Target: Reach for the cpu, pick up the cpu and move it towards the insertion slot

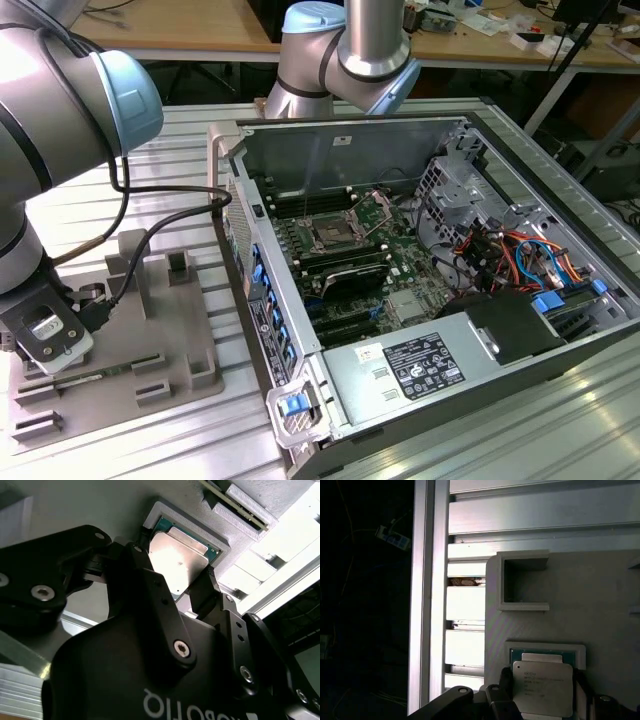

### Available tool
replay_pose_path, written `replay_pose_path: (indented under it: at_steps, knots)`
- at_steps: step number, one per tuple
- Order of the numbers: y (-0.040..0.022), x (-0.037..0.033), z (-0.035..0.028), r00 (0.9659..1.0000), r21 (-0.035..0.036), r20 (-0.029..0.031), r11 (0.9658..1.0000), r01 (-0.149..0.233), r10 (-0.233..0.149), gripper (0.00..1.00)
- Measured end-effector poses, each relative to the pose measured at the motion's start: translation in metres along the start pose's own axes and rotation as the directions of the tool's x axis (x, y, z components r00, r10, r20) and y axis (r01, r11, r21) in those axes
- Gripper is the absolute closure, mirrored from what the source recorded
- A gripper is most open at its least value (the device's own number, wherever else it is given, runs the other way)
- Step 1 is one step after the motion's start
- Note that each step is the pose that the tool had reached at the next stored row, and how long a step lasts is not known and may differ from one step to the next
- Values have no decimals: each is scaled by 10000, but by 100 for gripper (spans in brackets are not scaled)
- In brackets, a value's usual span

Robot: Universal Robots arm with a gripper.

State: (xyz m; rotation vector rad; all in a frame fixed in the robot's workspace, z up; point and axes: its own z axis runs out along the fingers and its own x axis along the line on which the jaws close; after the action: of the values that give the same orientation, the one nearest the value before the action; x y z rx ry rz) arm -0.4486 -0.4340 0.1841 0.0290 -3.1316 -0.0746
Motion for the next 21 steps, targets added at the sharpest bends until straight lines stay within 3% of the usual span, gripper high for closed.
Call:
replay_pose_path:
  at_steps: [10, 21]
  knots:
    - [1, 0, -36, 10000, -7, -1, 10000, 0, 0, 45]
    - [11, 2, -245, 10000, -7, 1, 10000, 0, 0, 45]
